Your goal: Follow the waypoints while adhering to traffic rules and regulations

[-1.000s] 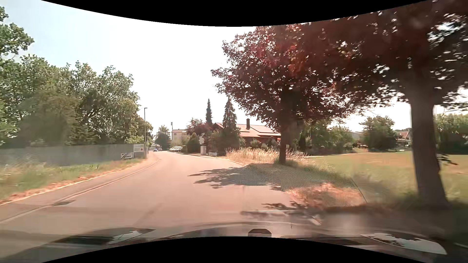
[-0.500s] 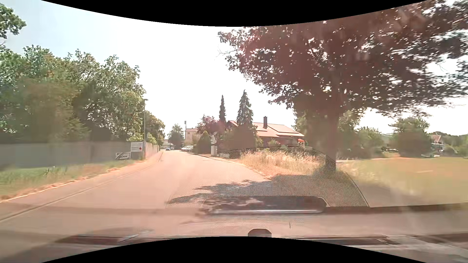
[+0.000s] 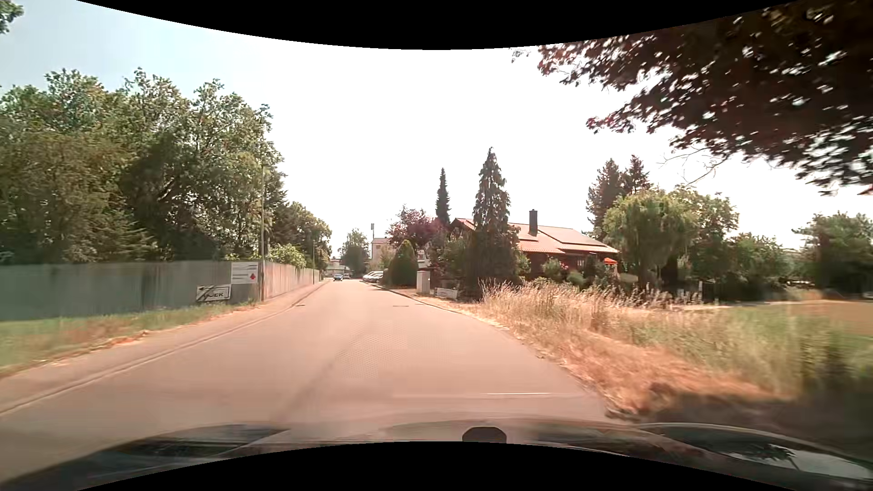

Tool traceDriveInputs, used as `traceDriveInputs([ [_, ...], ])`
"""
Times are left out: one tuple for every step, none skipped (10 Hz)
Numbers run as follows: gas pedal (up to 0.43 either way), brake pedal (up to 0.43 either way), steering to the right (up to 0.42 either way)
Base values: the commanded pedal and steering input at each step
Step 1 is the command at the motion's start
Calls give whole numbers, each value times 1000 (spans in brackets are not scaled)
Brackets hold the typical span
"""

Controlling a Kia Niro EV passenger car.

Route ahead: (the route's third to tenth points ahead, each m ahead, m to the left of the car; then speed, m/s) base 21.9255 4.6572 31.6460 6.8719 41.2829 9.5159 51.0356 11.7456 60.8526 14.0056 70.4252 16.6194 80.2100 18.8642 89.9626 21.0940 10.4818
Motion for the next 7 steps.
traceDriveInputs([
  [87, 0, -63],
  [87, 0, -63],
  [87, 0, -63],
  [87, 0, -63],
  [87, 0, -63],
  [87, 0, -61],
  [87, 0, -60],
])
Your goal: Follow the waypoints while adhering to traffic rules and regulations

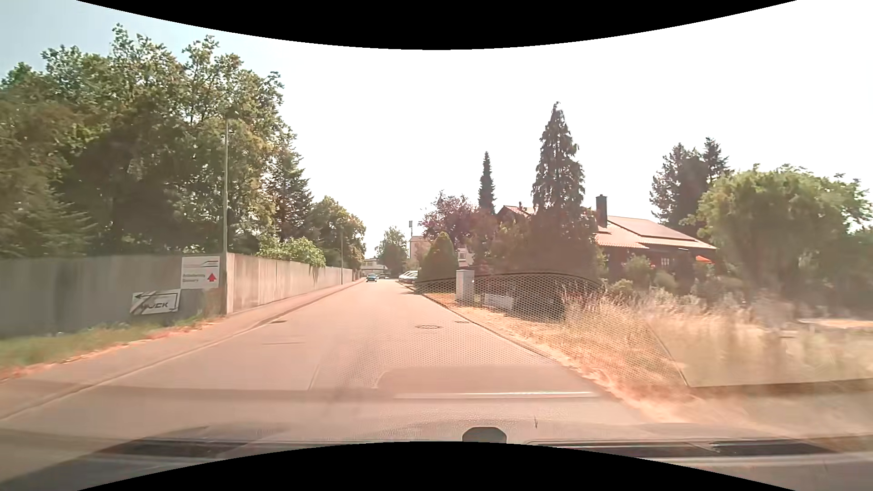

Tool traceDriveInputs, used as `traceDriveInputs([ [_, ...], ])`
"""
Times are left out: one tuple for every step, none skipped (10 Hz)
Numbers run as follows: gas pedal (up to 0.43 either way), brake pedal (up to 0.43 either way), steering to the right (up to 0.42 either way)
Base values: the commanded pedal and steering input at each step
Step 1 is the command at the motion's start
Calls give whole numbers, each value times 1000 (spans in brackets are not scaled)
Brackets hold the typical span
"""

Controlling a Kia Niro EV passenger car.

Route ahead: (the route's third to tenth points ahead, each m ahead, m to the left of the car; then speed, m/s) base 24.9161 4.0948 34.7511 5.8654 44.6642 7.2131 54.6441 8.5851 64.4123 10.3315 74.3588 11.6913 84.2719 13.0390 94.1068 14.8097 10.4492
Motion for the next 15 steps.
traceDriveInputs([
  [87, 0, -58],
  [87, 0, -55],
  [87, 0, -52],
  [87, 0, -48],
  [87, 0, -46],
  [87, 0, -45],
  [87, 0, -45],
  [87, 0, -45],
  [87, 0, -43],
  [87, 0, -36],
  [87, 0, -28],
  [87, 0, -25],
  [87, 0, -24],
  [87, 0, -24],
  [87, 0, -24],
])
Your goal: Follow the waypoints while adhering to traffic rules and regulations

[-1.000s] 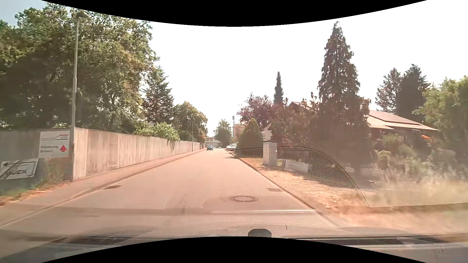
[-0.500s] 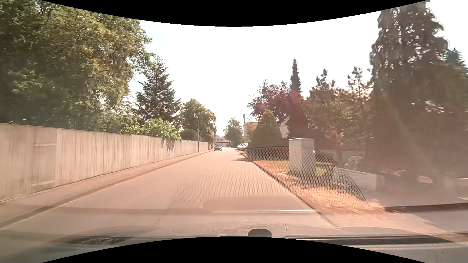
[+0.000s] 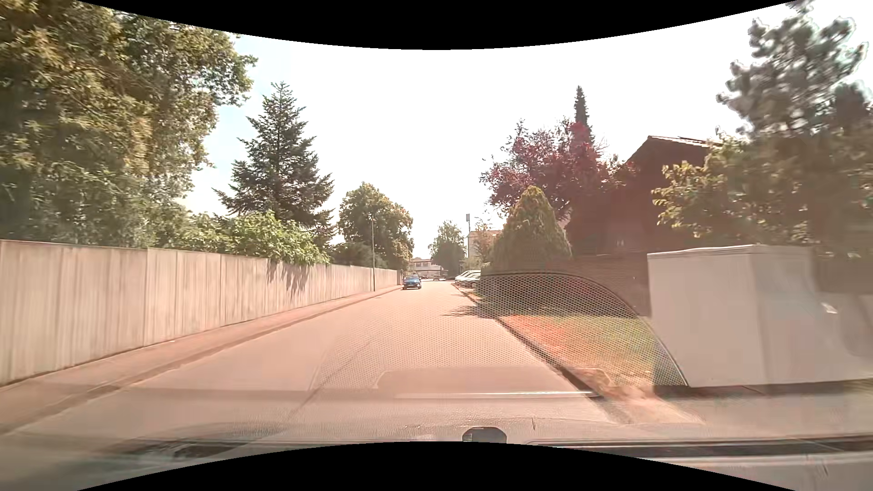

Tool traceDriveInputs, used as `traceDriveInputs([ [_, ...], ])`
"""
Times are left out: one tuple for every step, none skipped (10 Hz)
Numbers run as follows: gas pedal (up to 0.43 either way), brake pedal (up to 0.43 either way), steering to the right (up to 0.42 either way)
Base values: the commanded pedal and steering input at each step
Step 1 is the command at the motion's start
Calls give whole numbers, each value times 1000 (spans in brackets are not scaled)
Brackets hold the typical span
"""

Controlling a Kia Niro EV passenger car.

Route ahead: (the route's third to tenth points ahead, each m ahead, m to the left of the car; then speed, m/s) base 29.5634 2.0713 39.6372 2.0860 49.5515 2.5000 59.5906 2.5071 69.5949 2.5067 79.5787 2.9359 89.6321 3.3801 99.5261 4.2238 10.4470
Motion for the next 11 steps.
traceDriveInputs([
  [87, 0, -23],
  [87, 0, -19],
  [87, 0, -14],
  [87, 0, -10],
  [87, 0, -8],
  [87, 0, -6],
  [87, 0, -5],
  [87, 0, -4],
  [87, 0, -4],
  [79, 0, -4],
  [79, 0, -4],
])
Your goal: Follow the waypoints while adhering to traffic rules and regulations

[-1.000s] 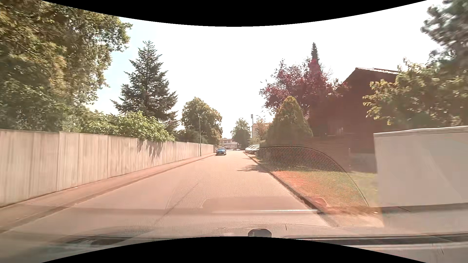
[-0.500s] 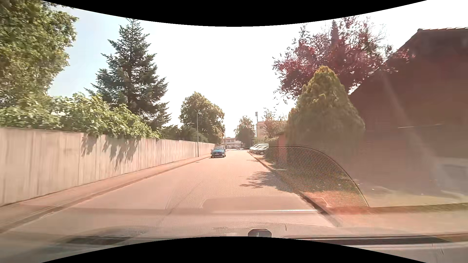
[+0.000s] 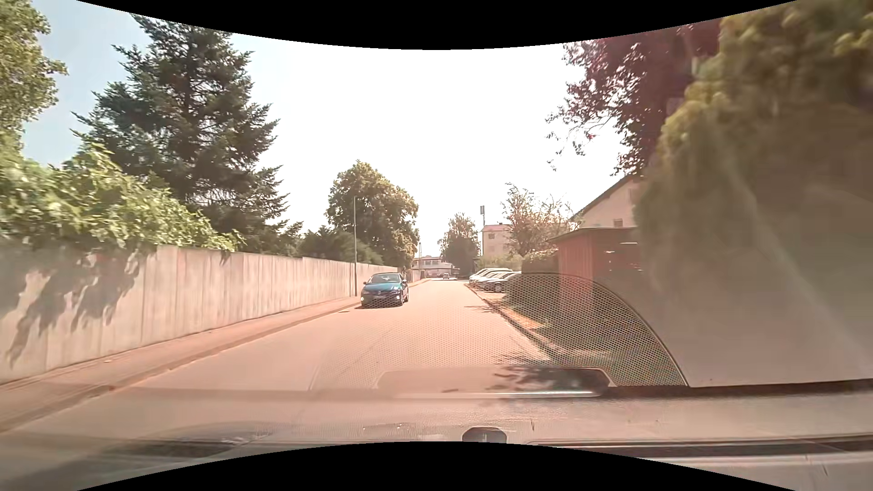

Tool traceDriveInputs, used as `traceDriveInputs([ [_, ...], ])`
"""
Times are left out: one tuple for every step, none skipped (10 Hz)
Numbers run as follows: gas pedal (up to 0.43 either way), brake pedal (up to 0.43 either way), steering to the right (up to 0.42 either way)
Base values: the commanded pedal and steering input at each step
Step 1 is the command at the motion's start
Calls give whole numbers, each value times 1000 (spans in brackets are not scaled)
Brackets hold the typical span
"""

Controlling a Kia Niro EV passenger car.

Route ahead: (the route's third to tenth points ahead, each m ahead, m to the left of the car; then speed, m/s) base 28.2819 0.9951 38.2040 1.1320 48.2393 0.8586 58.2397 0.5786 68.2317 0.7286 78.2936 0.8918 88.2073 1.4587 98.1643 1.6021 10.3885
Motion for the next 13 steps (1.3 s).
traceDriveInputs([
  [79, 0, -4],
  [79, 0, -3],
  [79, 0, -3],
  [67, 0, -2],
  [28, 0, -2],
  [0, 0, -2],
  [0, 0, -1],
  [0, 0, -1],
  [0, 0, -1],
  [0, 0, -1],
  [0, 0, -1],
  [0, 0, -1],
  [0, 0, 0],
])
